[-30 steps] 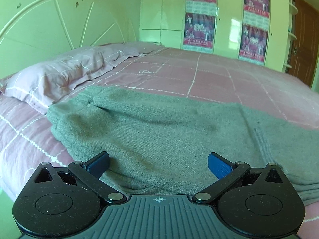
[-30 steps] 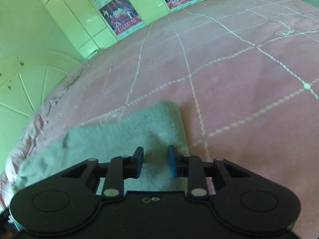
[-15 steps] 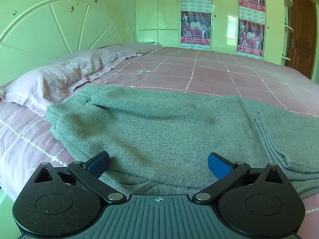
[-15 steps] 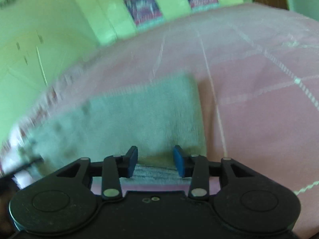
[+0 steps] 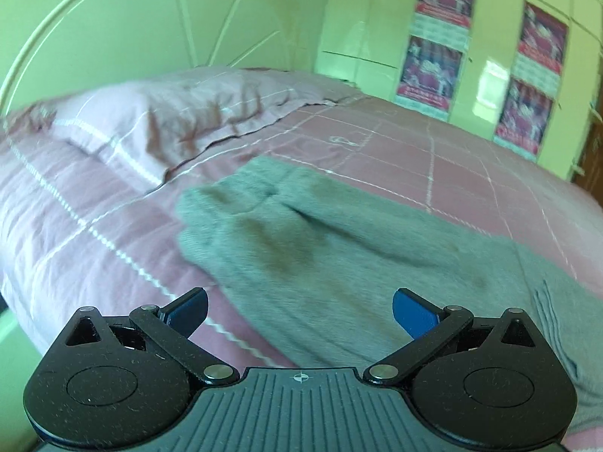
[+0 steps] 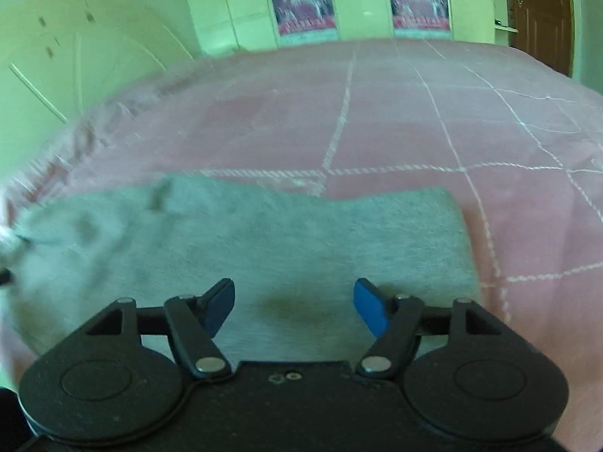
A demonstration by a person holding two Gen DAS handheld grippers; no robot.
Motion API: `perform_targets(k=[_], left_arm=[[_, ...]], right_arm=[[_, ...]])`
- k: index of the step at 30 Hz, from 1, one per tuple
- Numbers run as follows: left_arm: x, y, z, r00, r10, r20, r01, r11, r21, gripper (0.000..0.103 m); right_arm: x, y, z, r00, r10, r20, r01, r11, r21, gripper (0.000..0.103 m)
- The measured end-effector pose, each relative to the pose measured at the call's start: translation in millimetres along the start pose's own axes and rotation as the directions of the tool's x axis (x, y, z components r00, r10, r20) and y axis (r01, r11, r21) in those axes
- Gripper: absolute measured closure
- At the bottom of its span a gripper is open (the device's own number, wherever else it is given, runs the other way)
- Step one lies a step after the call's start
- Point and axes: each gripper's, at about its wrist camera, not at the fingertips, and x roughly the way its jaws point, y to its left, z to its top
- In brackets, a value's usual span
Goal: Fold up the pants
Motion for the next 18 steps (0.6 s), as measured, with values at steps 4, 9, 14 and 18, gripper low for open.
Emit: perform_targets(k=[4, 9, 14, 18], left_arm=[[27.7, 41.2, 4.5, 0.994, -0.090, -0.056, 0.077, 0.978, -0.193, 0.000], [60.7, 69.4, 10.0, 0.981, -0.193, -0.028, 0.171, 0.921, -0.351, 0.000], [100.6, 82.8, 16.6, 0.945, -0.326, 0.003, 0.297, 0.859, -0.416, 0.004], [109.3, 87.3, 13.0, 0.944, -0.328, 0.019, 0.302, 0.843, -0.445, 0.060]], right_arm=[[-24.6, -3.5, -12.1, 0.998, 0.007, 0.060, -0.008, 1.000, 0.025, 0.033], [-22.8, -8.6, -18.1, 0.999, -0.008, 0.032, 0.006, 0.997, 0.073, 0.033], [-11.7, 20.5, -21.6, 1.000, 0.024, 0.012, -0.024, 1.000, 0.001, 0.033], [1.2, 59.8, -20.0, 0.998, 0.063, 0.000, -0.063, 0.992, -0.109, 0.033]])
